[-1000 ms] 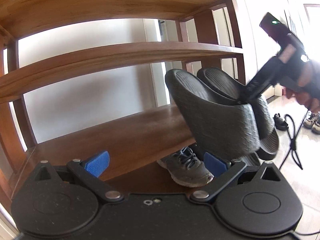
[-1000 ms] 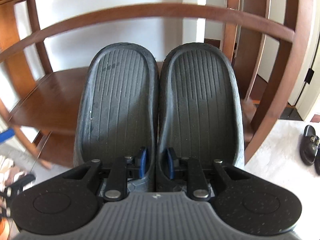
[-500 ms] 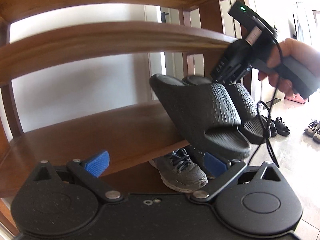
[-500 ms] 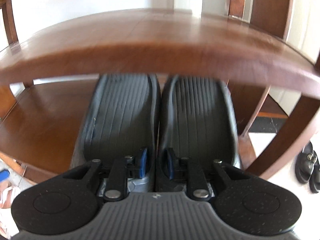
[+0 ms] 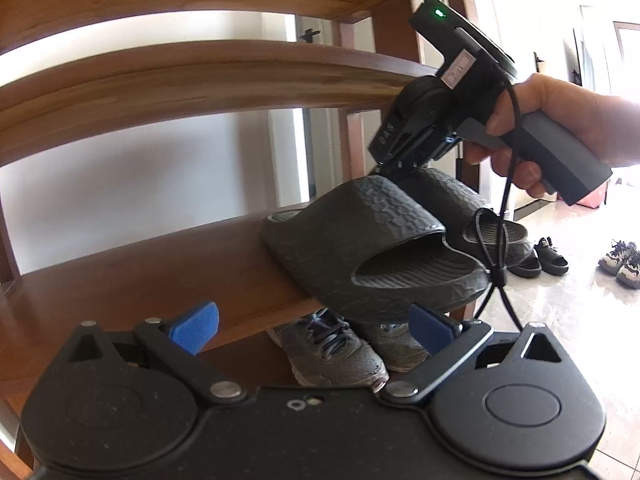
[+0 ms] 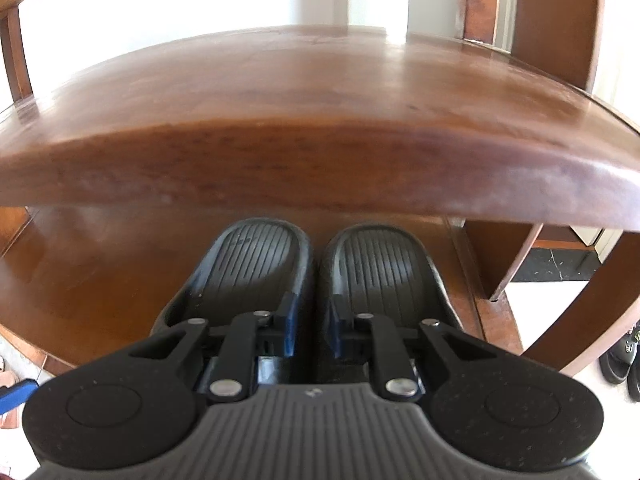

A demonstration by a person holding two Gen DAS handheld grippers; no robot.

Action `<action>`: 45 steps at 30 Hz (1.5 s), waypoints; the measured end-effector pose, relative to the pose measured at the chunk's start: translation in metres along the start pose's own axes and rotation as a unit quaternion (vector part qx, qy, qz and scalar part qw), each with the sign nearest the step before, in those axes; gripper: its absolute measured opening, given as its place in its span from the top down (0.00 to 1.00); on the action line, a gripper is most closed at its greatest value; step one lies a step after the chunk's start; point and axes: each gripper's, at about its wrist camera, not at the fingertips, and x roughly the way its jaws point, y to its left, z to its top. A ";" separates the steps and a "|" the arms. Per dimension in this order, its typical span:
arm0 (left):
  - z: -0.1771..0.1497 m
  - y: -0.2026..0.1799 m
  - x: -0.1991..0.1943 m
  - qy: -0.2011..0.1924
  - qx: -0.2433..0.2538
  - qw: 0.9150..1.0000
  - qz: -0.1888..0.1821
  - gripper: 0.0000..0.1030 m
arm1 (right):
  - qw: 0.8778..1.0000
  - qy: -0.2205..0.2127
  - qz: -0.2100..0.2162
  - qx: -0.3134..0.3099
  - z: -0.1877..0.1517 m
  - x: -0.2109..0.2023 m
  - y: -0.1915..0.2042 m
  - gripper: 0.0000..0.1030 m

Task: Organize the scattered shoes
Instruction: 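Lift the black slides with the right tool toward the rack, then lower the black slides onto the shelf above the grey sneakers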

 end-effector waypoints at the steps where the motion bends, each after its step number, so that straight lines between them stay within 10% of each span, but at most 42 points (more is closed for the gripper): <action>1: 0.000 -0.001 0.002 0.001 0.000 1.000 -0.002 0.01 | 1.000 -0.007 0.001 0.001 -0.001 -0.003 -0.001 0.80; 18: -0.004 -0.005 0.013 0.005 -0.020 1.000 -0.020 0.01 | 0.997 -0.075 -0.003 0.001 -0.081 -0.107 -0.010 0.77; 45: -0.002 -0.006 0.027 0.007 -0.022 1.000 0.001 0.00 | 0.999 -0.047 0.002 0.023 -0.089 -0.042 0.000 0.58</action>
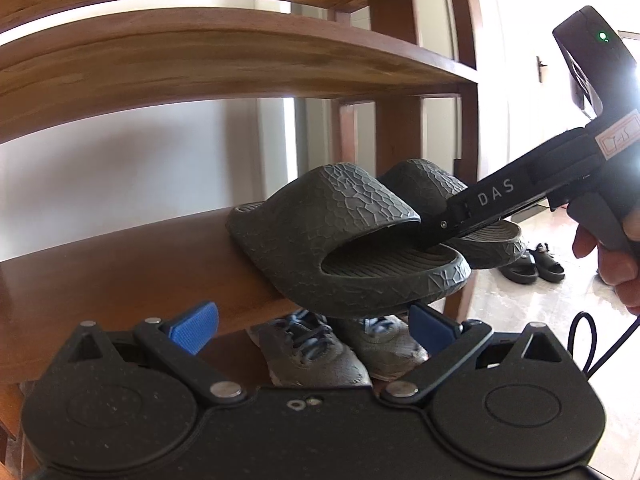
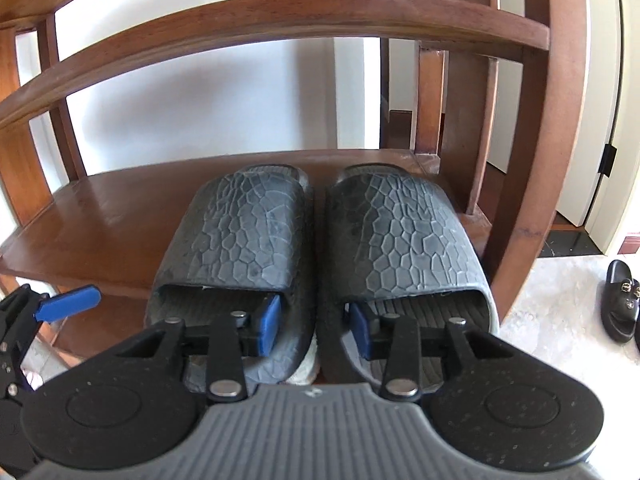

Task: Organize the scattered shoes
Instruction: 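Lower the black slides onto the shelf above the grey sneakers, then open the right tool and withdraw it from the slides toward the floor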

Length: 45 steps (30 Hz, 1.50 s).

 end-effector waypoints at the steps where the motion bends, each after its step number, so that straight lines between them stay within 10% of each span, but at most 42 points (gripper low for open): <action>1: 0.001 0.001 0.003 0.002 -0.002 1.000 0.005 0.00 | 1.000 -0.001 0.000 -0.001 0.002 0.004 0.001 0.58; 17: 0.024 0.017 0.045 0.018 -0.024 0.995 0.093 0.00 | 1.000 -0.007 -0.002 0.007 0.035 0.055 0.003 0.60; 30: 0.012 0.034 0.008 0.017 -0.007 0.997 0.079 0.01 | 0.998 -0.061 0.012 0.031 0.013 0.017 -0.008 0.57; 38: -0.026 0.084 -0.069 0.063 0.058 0.990 0.115 0.01 | 0.982 -0.069 0.177 -0.005 -0.051 -0.017 0.031 0.35; 45: -0.054 0.167 -0.172 0.156 0.043 0.948 0.274 0.01 | 0.939 0.042 0.325 -0.105 -0.103 0.049 0.150 0.32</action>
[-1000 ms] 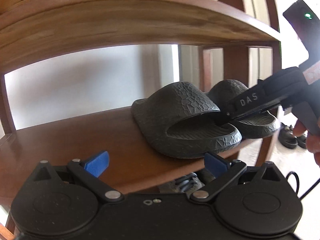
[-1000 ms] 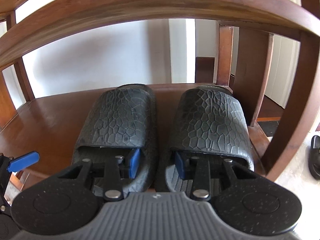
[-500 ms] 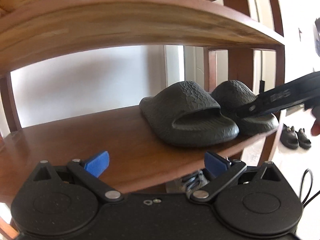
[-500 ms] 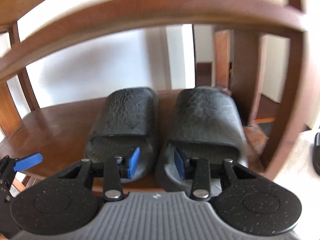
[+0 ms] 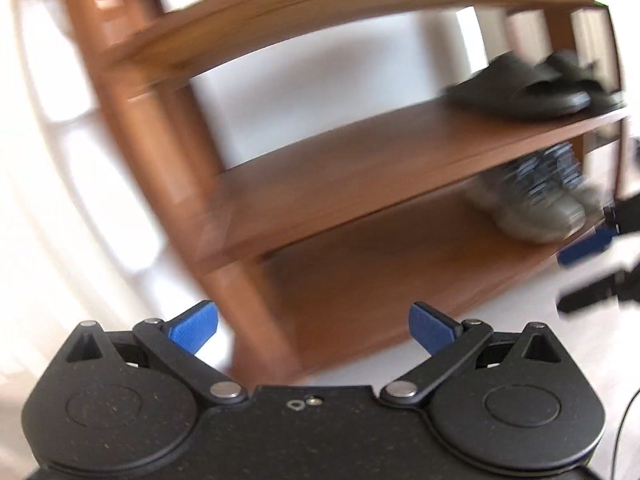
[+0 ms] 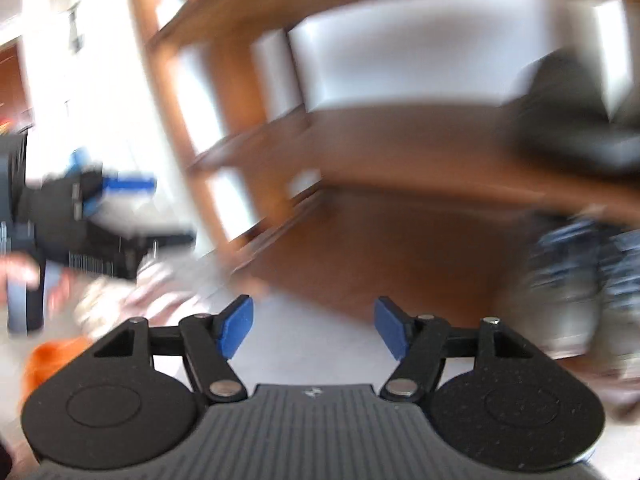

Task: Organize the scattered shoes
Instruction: 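Open the right tool and withdraw it from the slides toward the floor, then lower the right tool onto the pink knit slippers and close it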

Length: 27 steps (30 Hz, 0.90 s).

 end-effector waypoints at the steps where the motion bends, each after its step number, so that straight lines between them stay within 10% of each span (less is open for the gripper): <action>1: -0.007 0.017 -0.008 0.008 -0.004 1.000 0.026 0.01 | 1.000 0.016 0.025 -0.002 -0.002 0.021 0.011 0.32; 9: -0.073 0.108 -0.046 0.049 -0.108 0.983 0.139 0.01 | 0.975 0.167 0.144 -0.017 0.017 0.157 0.130 0.36; 12: -0.084 0.121 -0.044 0.050 -0.121 0.982 0.138 0.01 | 0.970 0.204 0.129 -0.015 0.022 0.189 0.167 0.49; 27: -0.150 0.199 -0.053 0.016 -0.214 0.973 0.087 0.01 | 0.945 0.314 -0.027 0.081 0.011 0.374 0.243 0.40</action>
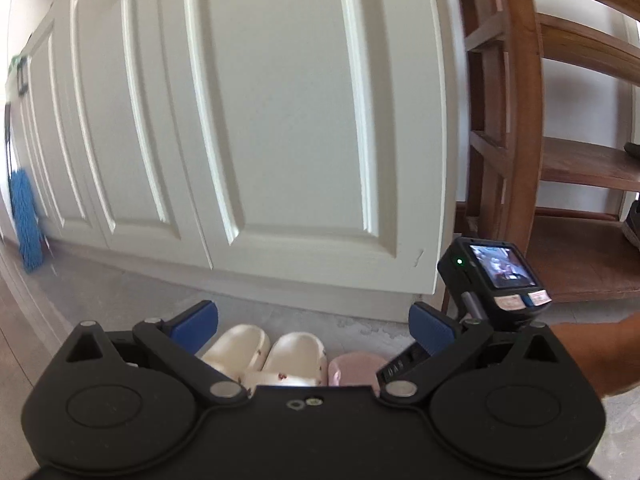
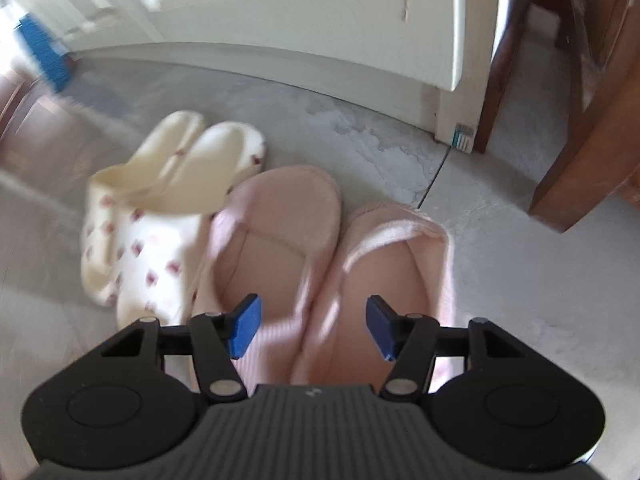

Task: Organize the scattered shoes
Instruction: 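Lower the right tool onto the pink knit slippers and close it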

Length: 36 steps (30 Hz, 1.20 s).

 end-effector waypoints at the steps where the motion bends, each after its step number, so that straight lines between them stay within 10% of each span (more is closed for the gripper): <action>1: -0.003 0.006 0.003 0.005 -0.008 1.000 0.000 0.01 | 1.000 0.005 -0.009 0.010 0.005 0.010 0.004 0.40; 6: -0.013 0.026 0.010 0.025 -0.031 0.999 -0.004 0.01 | 0.998 0.017 -0.057 0.023 0.017 0.050 0.026 0.45; 10: -0.015 0.027 0.008 0.024 -0.025 0.999 -0.005 0.01 | 0.994 -0.012 -0.088 -0.070 0.005 0.049 0.036 0.82; 22: -0.015 -0.010 -0.015 -0.002 0.042 0.998 -0.043 0.01 | 0.977 -0.095 -0.028 -0.191 -0.047 -0.008 -0.001 0.88; 36: -0.001 -0.124 -0.021 -0.040 0.132 0.977 -0.162 0.01 | 0.977 -0.197 -0.020 -0.078 -0.141 -0.137 -0.119 0.90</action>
